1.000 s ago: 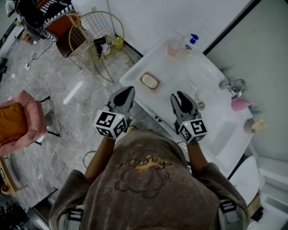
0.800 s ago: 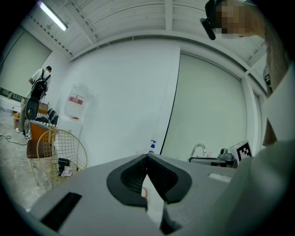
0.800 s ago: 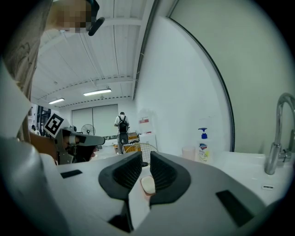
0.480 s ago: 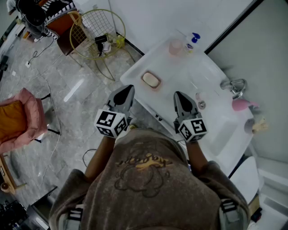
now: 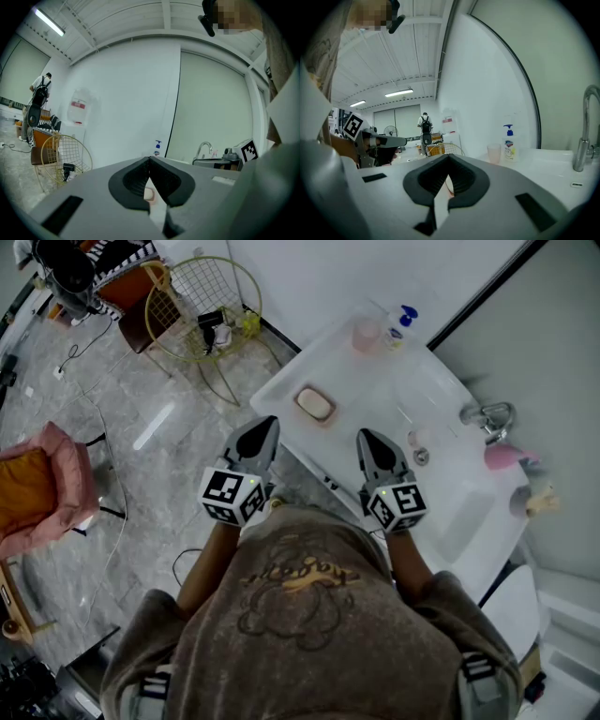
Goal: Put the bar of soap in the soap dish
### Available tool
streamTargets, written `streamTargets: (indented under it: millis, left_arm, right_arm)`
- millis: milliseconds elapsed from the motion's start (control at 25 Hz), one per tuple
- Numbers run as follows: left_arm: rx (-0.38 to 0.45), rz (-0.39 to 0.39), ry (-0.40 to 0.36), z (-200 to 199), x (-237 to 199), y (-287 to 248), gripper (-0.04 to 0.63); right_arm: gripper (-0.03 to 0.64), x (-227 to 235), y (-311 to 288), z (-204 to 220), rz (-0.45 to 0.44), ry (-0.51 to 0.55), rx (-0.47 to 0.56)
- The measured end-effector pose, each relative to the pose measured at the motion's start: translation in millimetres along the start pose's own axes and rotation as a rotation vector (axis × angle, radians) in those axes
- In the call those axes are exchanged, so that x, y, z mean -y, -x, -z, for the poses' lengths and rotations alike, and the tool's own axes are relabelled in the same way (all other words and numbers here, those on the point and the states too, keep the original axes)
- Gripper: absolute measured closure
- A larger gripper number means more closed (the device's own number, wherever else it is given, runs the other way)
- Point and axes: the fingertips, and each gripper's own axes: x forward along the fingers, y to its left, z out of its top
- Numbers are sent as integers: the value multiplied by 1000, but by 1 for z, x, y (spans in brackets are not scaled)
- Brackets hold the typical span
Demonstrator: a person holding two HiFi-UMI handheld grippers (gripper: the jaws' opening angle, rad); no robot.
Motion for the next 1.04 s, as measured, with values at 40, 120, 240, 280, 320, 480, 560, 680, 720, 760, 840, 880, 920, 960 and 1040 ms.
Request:
streamTargets:
  millis: [40, 120, 240, 280, 320, 480, 560, 680, 720, 760, 840, 880, 920, 960, 1040]
  left_arm:
    - [-4, 0, 0, 1, 0, 1, 594]
    - [-6, -2, 0, 1, 1, 1, 594]
    - [1, -7, 1, 1, 0, 2, 594]
    - [2, -9, 1, 1, -1, 2, 594]
    - [2, -10, 1, 1, -1, 1, 594]
    - [5, -16, 0, 1, -3, 2, 594]
    - [7, -19, -2, 1, -5, 3, 594]
    - [8, -21, 2, 2, -5, 3, 594]
    - [8, -22, 4, 2, -5, 3, 594]
    - [7, -24, 4, 2, -5, 4, 594]
    - [8, -28, 3, 2, -6, 4, 594]
    - [10, -30, 4, 1, -7, 4, 594]
    - [11, -31, 5, 1, -7, 4, 594]
    - [13, -32, 6, 0, -7, 3, 594]
    - [16, -35, 5, -2, -8, 2, 594]
  right_arm:
    - [617, -1, 0, 0, -1, 0, -4]
    - [617, -3, -1, 0, -8, -1, -9]
    - [617, -3, -3, 1, -19, 3, -1]
    - [617, -3, -4, 1, -21, 4, 0]
    - [617, -2, -4, 2, -22, 4, 1]
    - [617, -3, -6, -1, -26, 0, -7]
    - [617, -4, -6, 0, -39, 3, -9]
    - [617, -6, -8, 0, -62, 21, -13]
    - [617, -6, -8, -1, -65, 26, -14]
    - [618, -6, -8, -2, -66, 27, -13]
    - [618, -4, -8, -3, -69, 21, -6]
    - [619, -4, -9, -4, -71, 19, -3]
    - [620, -3, -9, -5, -74, 19, -2]
    - [620, -2, -10, -7, -77, 20, -1]
    - [620, -1, -13, -11, -86, 24, -1]
